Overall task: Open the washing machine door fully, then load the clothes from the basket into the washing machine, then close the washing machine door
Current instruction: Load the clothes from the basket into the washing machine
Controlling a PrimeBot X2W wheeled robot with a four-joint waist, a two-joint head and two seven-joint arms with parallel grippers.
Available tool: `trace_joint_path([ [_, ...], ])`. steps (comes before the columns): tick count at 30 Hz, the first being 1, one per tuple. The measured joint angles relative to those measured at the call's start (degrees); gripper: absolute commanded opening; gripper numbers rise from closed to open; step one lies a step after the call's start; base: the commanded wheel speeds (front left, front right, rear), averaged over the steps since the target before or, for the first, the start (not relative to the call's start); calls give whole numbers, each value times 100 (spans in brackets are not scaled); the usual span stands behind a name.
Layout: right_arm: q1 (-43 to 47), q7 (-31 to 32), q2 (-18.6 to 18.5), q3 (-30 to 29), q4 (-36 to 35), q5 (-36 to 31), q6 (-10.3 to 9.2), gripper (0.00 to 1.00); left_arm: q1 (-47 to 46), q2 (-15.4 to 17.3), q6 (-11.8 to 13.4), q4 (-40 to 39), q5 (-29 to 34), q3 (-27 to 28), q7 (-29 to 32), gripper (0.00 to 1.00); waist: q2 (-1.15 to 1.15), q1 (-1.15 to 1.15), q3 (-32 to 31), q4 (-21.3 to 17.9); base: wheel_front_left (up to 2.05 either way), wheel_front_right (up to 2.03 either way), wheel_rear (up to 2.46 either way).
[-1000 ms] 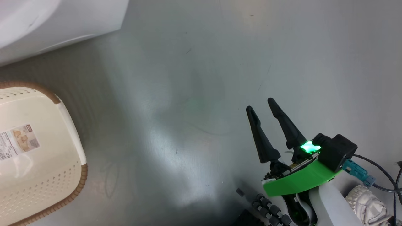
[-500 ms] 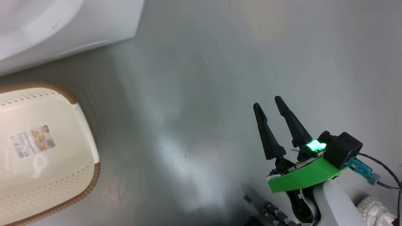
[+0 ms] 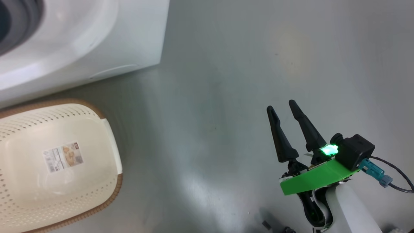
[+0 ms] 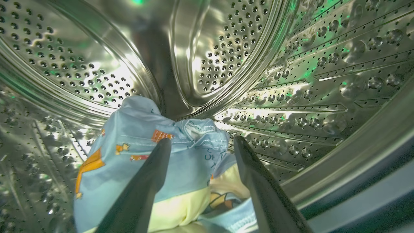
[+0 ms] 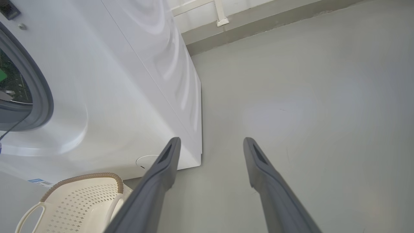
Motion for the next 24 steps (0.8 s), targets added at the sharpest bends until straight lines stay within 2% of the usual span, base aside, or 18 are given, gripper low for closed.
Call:
trace_joint_path([
  [14,53,0,-9,-267,280,-119,0,100,1234,-172,202,-285,-101,99,-428,100,0,0,-799,279,0,0,0],
  [24,322,1,-12,-377,460,-308,0,100,2529,-361,503,-1252,-48,472,-436,100,0,0,-1439,439,0,0,0],
])
